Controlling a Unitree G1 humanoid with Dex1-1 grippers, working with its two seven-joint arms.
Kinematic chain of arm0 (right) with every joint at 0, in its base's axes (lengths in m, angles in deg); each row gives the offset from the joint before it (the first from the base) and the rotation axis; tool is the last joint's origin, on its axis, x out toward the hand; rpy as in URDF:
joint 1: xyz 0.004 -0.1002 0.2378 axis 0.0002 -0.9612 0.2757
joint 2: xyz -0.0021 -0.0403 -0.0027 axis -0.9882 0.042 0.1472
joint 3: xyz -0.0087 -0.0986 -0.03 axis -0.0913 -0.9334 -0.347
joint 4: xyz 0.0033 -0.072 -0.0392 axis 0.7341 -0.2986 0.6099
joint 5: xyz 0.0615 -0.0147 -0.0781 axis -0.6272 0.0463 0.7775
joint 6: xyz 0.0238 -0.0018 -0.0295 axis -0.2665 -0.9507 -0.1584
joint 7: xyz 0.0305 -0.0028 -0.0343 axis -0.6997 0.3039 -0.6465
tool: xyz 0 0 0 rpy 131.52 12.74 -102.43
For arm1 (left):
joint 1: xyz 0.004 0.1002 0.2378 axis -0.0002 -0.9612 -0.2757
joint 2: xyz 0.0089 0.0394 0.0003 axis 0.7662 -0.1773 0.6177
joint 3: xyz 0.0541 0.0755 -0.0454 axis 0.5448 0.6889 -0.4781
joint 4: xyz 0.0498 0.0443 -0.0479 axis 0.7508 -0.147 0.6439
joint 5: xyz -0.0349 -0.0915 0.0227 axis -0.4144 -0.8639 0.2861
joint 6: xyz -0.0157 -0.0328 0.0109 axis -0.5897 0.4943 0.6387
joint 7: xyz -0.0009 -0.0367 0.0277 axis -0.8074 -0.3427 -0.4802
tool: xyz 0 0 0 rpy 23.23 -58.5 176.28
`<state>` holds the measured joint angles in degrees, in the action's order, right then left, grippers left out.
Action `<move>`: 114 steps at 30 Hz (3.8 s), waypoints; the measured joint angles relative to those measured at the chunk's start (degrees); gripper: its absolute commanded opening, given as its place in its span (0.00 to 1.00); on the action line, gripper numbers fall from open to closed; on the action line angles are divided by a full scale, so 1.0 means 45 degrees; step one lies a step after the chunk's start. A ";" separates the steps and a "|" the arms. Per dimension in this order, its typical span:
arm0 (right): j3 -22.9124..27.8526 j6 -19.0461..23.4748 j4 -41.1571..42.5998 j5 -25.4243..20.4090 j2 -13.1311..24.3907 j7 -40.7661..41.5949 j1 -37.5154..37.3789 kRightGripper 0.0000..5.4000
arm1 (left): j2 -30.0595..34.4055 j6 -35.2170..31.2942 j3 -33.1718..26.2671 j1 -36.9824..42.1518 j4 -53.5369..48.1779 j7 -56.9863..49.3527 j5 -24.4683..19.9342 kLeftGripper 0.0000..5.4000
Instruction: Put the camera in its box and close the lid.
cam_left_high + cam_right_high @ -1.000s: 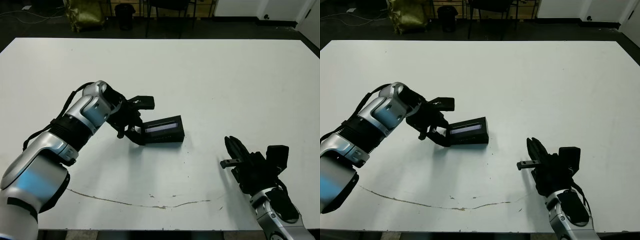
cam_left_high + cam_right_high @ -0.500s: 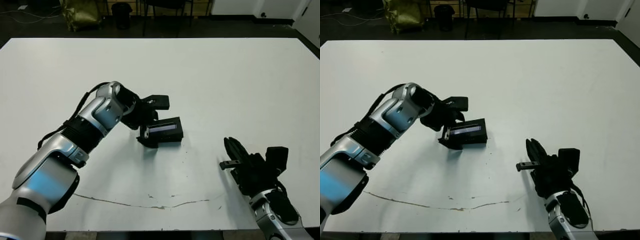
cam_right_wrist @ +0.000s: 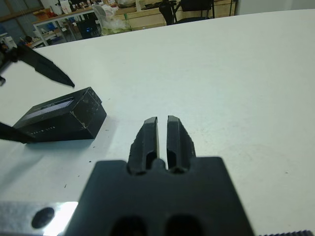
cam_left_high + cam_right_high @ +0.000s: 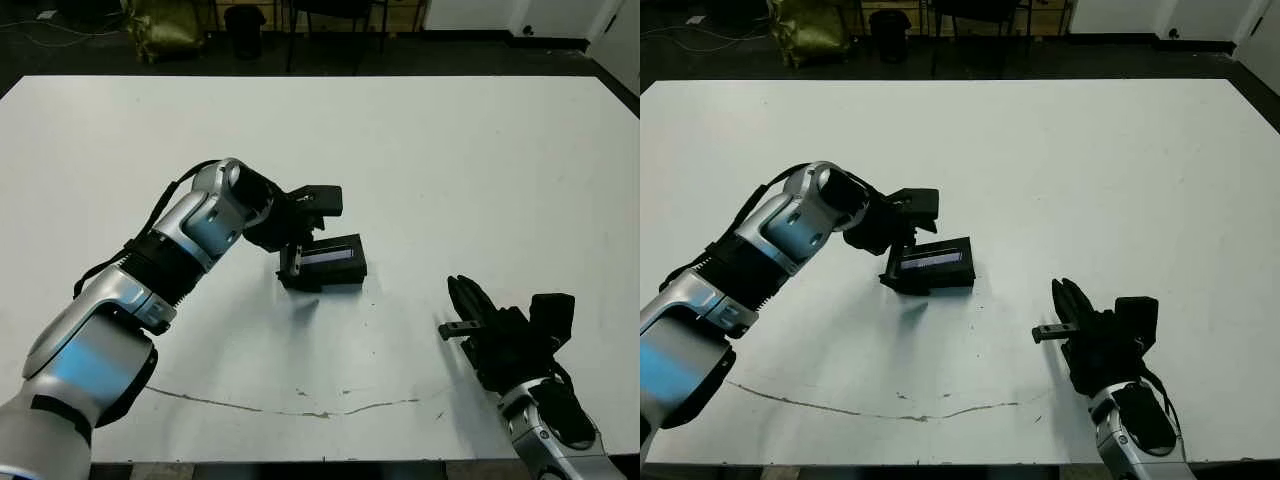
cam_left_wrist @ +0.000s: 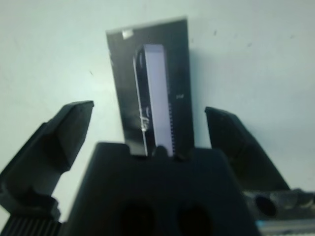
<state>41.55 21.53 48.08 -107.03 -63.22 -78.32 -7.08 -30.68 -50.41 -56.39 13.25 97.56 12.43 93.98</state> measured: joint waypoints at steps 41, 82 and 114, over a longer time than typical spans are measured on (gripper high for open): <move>-0.0268 0.0568 0.0389 0.0180 -0.0065 -0.0358 -0.0005 0.00 | -0.1776 0.0410 -0.3028 -0.8244 -1.0285 -1.1465 -0.0323 0.19; -0.0264 0.0902 0.0534 0.0040 -0.0156 -0.0440 -0.0020 0.00 | -0.3393 -0.2349 -0.1604 -0.7057 -0.6801 -1.2167 0.1038 0.00; -0.0110 0.0752 0.0345 -0.0166 -0.0157 -0.0190 -0.0031 0.00 | -0.3886 -0.2555 -0.1881 -0.5978 -0.4389 -1.1762 -0.0748 0.00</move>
<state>41.06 24.91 49.63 -107.77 -63.93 -79.18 -7.22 -48.17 -61.91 -64.85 -13.65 77.81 -40.50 90.61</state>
